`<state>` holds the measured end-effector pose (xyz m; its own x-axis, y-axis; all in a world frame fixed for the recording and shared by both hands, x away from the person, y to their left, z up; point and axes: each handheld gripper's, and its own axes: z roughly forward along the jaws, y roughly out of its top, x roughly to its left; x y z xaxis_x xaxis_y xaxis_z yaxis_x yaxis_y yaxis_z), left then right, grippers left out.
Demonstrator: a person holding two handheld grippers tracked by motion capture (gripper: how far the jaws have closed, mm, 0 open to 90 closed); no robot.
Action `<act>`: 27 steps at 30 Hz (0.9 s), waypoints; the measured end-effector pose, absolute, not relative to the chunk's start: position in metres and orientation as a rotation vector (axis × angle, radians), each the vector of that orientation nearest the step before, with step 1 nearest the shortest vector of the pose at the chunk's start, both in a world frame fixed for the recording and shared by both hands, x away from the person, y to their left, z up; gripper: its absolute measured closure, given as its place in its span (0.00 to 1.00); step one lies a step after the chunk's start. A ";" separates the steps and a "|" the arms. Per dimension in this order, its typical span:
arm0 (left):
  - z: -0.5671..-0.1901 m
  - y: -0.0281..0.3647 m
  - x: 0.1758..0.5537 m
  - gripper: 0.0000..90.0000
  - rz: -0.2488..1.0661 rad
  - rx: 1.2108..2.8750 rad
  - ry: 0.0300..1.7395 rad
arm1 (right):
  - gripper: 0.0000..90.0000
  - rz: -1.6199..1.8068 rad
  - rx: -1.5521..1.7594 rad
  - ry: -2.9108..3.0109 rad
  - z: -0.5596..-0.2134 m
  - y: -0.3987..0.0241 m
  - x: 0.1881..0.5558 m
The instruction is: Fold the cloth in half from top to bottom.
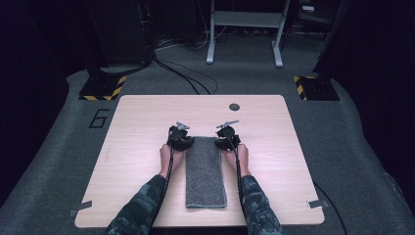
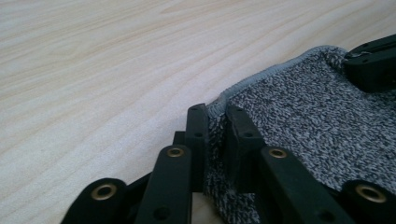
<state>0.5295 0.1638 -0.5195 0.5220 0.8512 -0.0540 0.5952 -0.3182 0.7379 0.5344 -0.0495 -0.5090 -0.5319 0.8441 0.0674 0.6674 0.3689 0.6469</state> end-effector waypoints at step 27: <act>-0.487 0.173 0.515 0.94 0.499 1.918 1.113 | 0.96 1.059 1.246 2.215 -0.475 -0.054 0.512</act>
<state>0.5153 0.1735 -0.4874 0.5261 0.8476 -0.0690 0.5121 -0.2510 0.8214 0.5116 -0.0542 -0.4749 -0.5314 0.8465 0.0307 0.5553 0.3208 0.7673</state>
